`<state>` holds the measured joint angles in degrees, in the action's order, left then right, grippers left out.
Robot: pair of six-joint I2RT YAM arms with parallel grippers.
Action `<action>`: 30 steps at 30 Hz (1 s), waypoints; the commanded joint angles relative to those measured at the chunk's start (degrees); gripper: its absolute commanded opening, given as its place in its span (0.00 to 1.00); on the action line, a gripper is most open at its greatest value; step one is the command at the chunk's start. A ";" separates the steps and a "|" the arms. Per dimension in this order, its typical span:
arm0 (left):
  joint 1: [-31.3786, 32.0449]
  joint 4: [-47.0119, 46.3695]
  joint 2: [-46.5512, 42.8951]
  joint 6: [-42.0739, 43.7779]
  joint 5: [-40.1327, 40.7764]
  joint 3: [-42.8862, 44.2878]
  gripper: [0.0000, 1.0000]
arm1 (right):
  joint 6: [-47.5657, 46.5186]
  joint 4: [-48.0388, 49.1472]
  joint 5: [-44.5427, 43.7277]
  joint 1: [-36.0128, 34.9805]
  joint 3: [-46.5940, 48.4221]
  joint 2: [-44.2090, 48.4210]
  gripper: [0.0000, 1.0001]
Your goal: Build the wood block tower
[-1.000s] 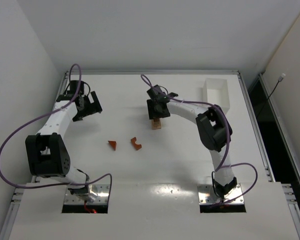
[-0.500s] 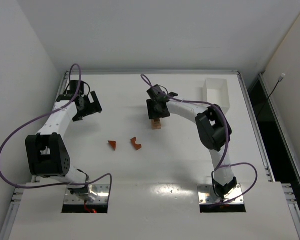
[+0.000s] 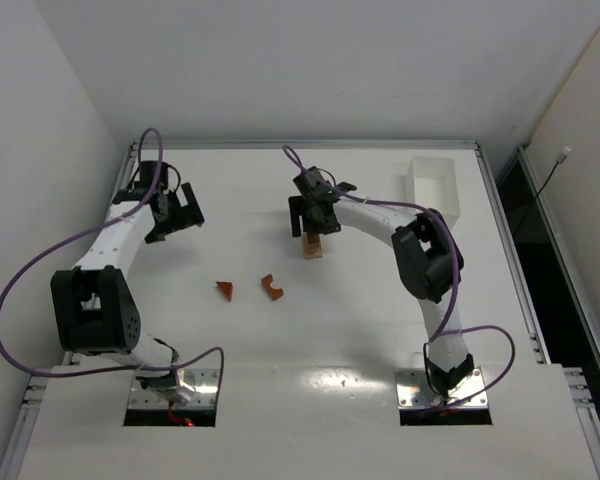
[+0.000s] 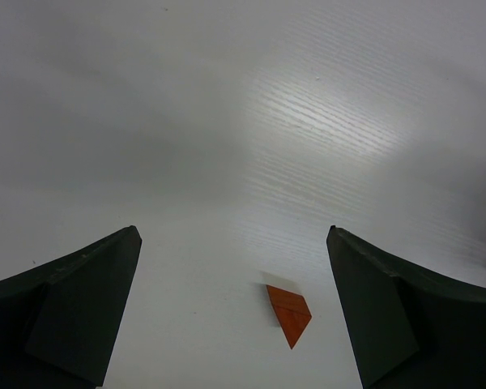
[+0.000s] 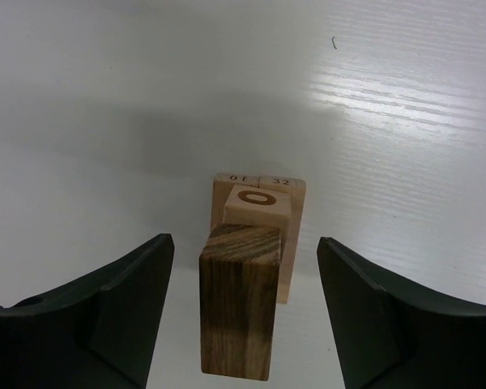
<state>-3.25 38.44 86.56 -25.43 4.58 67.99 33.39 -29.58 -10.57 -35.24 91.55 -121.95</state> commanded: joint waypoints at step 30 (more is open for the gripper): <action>24.95 -1.43 26.63 2.50 -12.31 20.16 0.41 | -25.12 3.49 -14.66 10.72 -31.25 49.97 0.81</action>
<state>21.45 34.74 110.56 -19.22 -9.39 84.58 8.99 -24.56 -22.65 -25.85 60.95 -74.89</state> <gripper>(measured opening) 0.414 0.814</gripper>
